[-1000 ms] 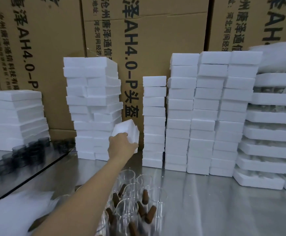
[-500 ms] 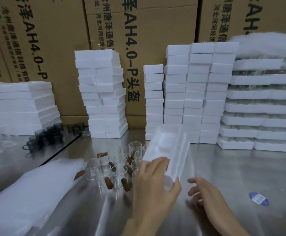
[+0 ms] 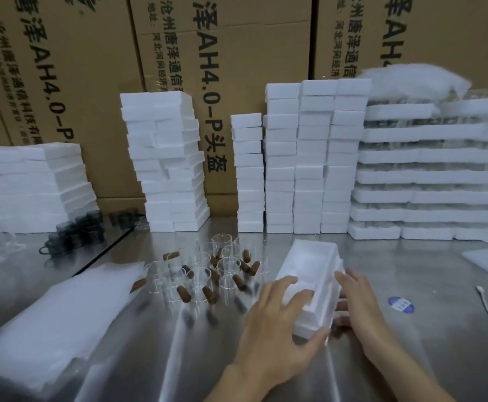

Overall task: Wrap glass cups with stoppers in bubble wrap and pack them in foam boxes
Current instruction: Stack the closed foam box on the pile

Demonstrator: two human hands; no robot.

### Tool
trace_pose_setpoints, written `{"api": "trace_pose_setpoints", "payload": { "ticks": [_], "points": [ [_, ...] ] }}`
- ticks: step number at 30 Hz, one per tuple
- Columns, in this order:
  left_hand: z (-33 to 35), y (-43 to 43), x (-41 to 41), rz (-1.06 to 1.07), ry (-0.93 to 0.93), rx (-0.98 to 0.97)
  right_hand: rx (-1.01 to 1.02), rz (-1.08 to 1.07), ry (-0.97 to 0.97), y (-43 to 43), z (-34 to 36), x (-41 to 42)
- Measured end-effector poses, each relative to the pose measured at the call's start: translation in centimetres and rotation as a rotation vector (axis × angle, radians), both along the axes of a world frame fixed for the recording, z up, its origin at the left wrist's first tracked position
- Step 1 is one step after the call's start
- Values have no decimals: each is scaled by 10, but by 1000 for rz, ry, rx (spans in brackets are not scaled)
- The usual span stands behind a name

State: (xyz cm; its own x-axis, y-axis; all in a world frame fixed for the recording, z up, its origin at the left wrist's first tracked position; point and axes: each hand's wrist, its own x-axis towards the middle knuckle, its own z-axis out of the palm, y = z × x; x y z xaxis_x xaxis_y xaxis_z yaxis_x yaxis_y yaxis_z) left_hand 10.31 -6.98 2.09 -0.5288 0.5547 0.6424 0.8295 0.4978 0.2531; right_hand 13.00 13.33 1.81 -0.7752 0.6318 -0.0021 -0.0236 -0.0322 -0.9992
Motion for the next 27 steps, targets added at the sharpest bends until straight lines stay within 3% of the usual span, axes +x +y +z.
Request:
{"api": "trace_pose_setpoints", "payload": {
  "ticks": [5, 8, 13, 23, 27],
  "points": [
    [4, -5, -3, -34, -199, 249, 126, -37, -102, 18, -5, -1],
    [4, -2, -6, -43, -503, 426, 355, -100, -153, 25, -11, 5],
    [-11, 1, -21, -91, -978, 482, 427, -49, -216, 21, -12, 4],
    [-16, 8, -26, -115, -950, 339, 470, -48, -184, 21, -15, 13],
    [-15, 10, -29, -131, -889, 381, 458, -65, -139, 27, -19, 4]
  ]
}}
